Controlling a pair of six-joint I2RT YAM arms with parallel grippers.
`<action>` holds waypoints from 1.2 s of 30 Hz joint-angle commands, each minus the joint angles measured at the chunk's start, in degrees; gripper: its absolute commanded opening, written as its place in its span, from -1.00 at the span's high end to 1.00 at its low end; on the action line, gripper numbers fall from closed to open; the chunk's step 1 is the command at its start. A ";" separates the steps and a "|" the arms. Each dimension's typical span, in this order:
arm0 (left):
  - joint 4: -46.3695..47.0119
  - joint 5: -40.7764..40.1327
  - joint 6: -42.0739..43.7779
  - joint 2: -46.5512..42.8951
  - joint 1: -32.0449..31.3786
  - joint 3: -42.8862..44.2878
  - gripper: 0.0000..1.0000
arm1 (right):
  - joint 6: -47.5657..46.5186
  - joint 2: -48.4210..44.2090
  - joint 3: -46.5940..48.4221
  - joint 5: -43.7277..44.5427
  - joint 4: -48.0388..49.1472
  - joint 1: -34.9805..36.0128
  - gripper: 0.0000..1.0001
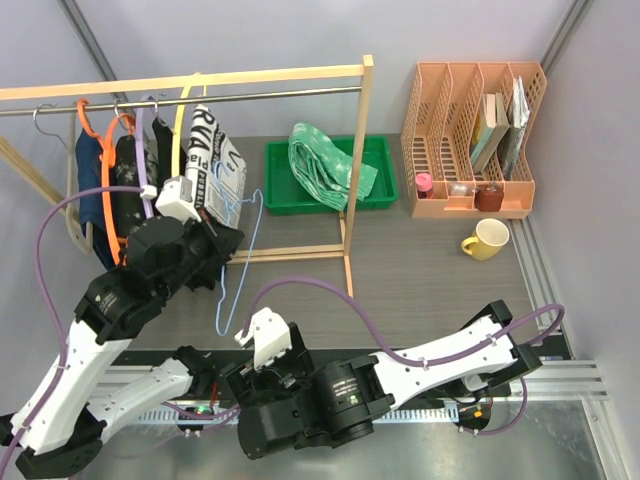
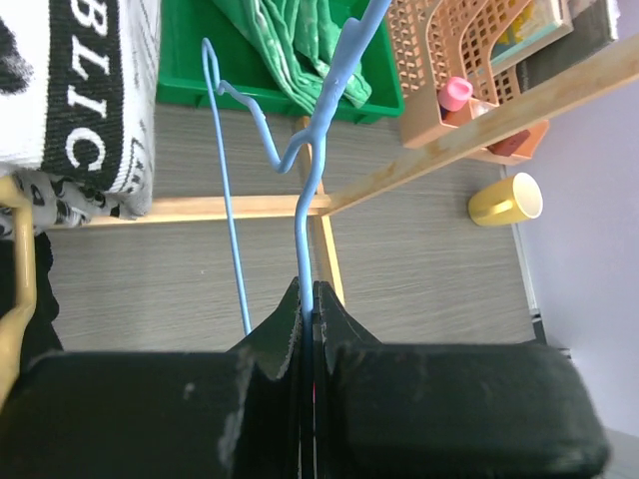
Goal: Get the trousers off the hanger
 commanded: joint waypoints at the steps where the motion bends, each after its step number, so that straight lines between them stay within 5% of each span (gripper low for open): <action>1: 0.07 -2.72 -0.72 2.22 -0.04 1.27 1.00 | -6.30 0.33 6.31 10.32 -0.64 0.45 -0.64; 6: -1.07 -4.75 -1.59 3.89 -0.04 2.59 0.99 | -14.12 0.67 9.04 11.91 4.54 0.63 -0.64; 10: -0.82 -3.96 -2.74 4.69 -0.04 2.59 0.99 | -20.62 1.73 12.21 10.78 8.49 -2.08 -0.41; 19: -0.81 -1.32 -4.49 6.09 -0.04 2.85 1.00 | -21.16 3.93 13.44 3.66 13.16 -7.01 -0.28; 30: -0.72 0.87 -6.86 4.95 -0.04 3.03 0.99 | -16.95 3.67 11.07 2.07 14.03 -9.66 0.13; 36: -0.46 3.42 -8.18 4.87 -0.04 2.94 1.00 | -11.76 0.33 5.10 3.04 16.85 -9.83 0.77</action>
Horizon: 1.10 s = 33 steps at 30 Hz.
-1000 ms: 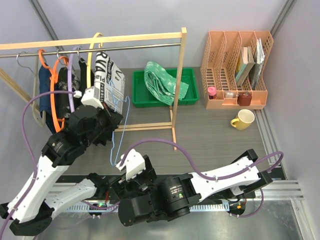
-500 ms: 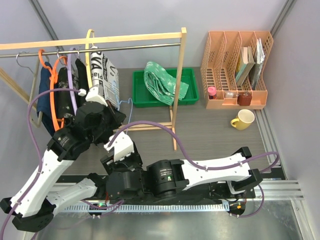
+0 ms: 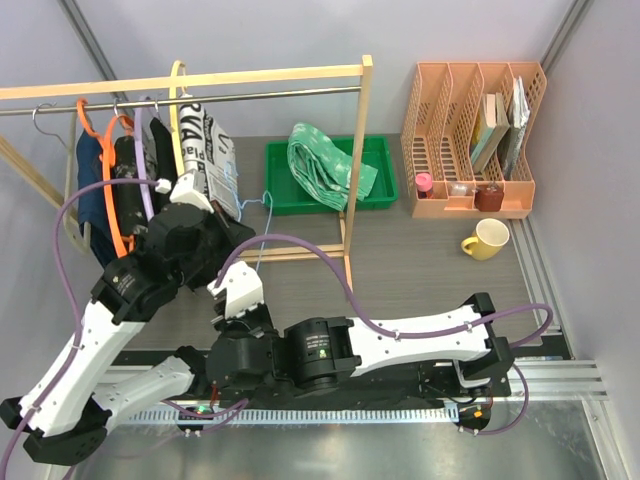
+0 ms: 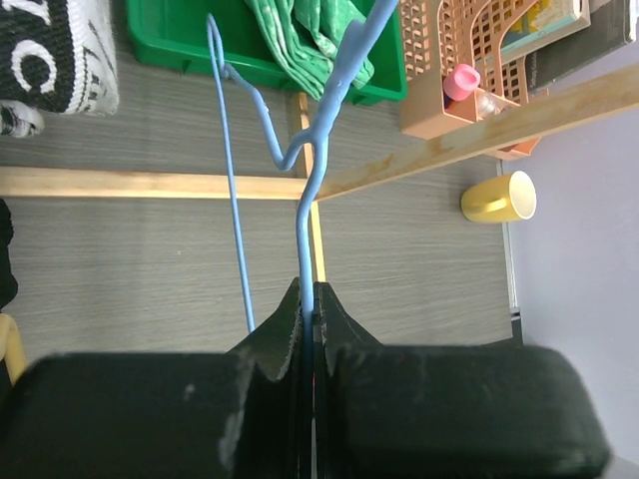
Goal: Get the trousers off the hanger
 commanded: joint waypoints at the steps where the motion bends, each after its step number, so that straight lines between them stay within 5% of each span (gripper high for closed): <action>1: 0.78 2.53 -2.59 -0.66 0.01 1.21 0.99 | 5.79 -5.90 -3.91 1.42 4.10 -0.19 0.85; 7: 5.17 6.92 -2.33 -3.73 0.01 -0.80 0.99 | 7.73 -13.28 -15.59 0.72 13.31 -0.11 0.98; 11: 9.13 10.44 -2.42 -6.11 0.01 -3.27 0.29 | 8.44 -18.03 -22.37 -0.07 17.12 -0.11 0.98; 17: 12.82 15.17 -2.42 -8.84 0.01 -5.73 -0.35 | 10.90 -21.29 -26.94 -0.95 17.47 -0.02 0.98; 26: 12.83 25.45 1.27 -13.23 0.01 -5.82 -0.78 | 10.47 -34.46 -40.73 5.10 15.10 3.05 0.98; 33: 17.13 29.25 -0.57 -22.10 0.01 -13.46 -0.80 | 1.76 -43.79 -45.85 10.11 15.81 5.52 0.98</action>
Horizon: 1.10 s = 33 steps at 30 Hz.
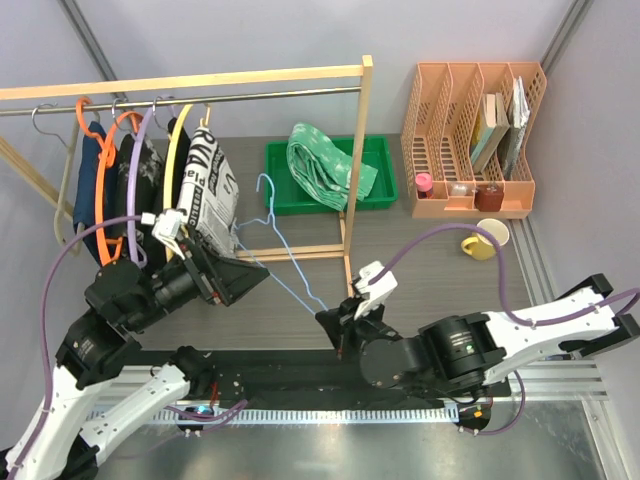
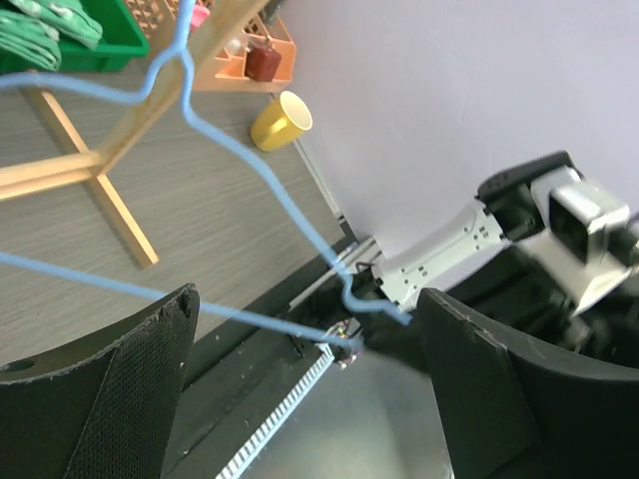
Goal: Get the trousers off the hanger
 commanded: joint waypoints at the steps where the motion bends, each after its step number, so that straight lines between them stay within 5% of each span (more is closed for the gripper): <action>1: 4.24 3.61 -0.57 -5.69 -0.10 -4.22 -0.80 | -4.78 -4.51 1.25 7.82 1.80 0.93 0.98; 18: -7.36 -5.53 4.00 -9.66 -0.10 2.01 -0.79 | -7.14 -5.31 18.99 6.07 -22.54 0.84 0.98; 27: -7.72 -6.15 2.95 -10.81 -0.10 1.22 -0.78 | -16.90 -3.20 31.58 5.98 -22.65 0.84 0.98; 33: -5.43 -4.83 1.80 -10.37 -0.10 -0.10 -0.77 | -21.29 -8.28 25.55 5.63 -13.28 0.84 0.98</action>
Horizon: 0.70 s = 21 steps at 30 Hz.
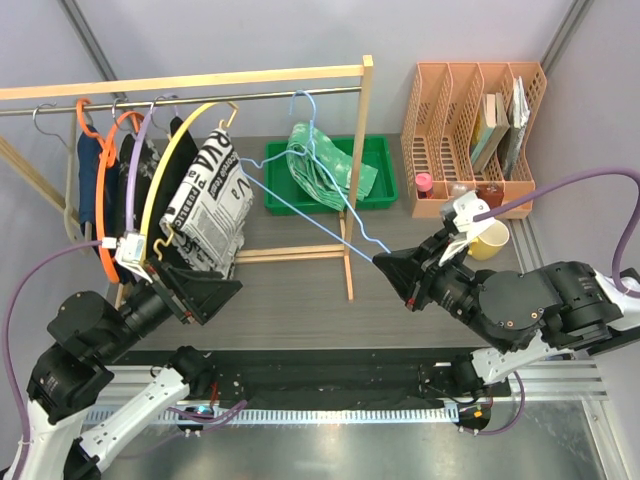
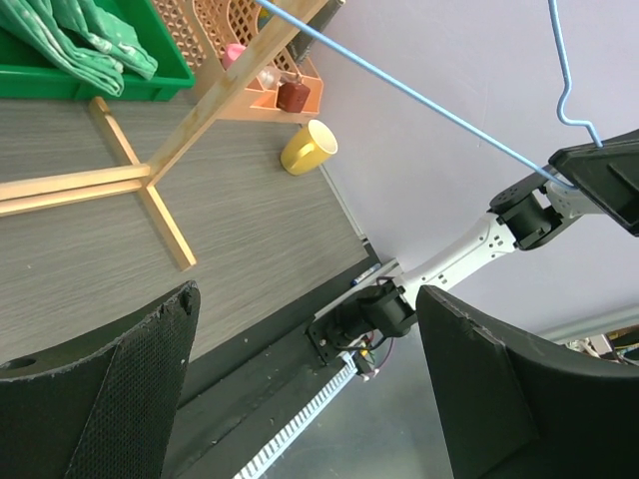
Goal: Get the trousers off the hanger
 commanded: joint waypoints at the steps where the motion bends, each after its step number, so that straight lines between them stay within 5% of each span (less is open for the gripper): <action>1: 2.61 0.75 -0.45 0.19 -0.08 -0.45 -0.77 | -5.65 -4.31 -4.92 1.17 9.83 0.25 0.98; 21: 6.30 3.47 -1.77 2.48 -0.08 -2.20 -0.75 | -6.44 -18.64 -28.99 3.81 41.64 0.25 0.98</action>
